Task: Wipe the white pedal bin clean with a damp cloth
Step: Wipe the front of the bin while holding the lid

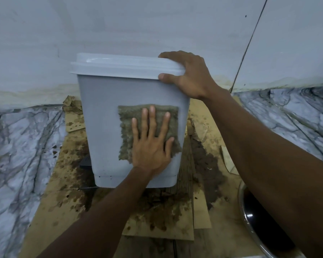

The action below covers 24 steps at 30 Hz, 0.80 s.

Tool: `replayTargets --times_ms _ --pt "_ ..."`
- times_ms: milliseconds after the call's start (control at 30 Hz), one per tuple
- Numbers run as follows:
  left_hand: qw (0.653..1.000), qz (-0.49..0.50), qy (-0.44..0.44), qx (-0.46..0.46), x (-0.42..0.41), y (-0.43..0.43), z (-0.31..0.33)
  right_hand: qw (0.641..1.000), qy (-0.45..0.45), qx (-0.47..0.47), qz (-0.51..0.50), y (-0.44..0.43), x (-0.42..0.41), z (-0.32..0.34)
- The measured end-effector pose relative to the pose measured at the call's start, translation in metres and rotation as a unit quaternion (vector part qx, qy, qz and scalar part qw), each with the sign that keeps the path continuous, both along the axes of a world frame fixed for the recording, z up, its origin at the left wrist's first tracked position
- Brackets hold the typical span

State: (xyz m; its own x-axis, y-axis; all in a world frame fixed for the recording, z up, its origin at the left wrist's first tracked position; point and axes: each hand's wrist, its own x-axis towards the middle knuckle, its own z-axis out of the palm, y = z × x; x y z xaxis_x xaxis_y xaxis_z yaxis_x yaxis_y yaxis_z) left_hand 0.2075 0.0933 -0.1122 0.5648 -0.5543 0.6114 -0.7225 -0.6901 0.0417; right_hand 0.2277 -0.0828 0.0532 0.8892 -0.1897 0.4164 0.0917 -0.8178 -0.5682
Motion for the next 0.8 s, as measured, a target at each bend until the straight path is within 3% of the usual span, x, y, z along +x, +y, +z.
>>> replayTargets --times_ms 133,267,400,567,800 --pt "0.988 -0.108 -0.036 0.109 -0.032 0.007 -0.051 1.0 0.003 0.002 -0.002 -0.001 0.002 -0.001" --pt "0.97 -0.148 -0.061 0.181 -0.034 0.051 -0.084 1.0 -0.001 -0.004 0.002 -0.001 0.001 -0.002" --pt "0.983 -0.107 -0.057 0.135 -0.012 0.072 -0.066 1.0 0.0 -0.005 -0.002 0.001 0.003 0.0" --pt "0.998 -0.029 -0.008 0.052 -0.016 0.021 -0.035 1.0 -0.005 0.009 -0.005 0.002 0.004 0.0" --pt "0.978 -0.132 -0.039 0.154 -0.044 0.037 -0.08 1.0 -0.008 0.014 -0.001 0.0 0.002 -0.002"
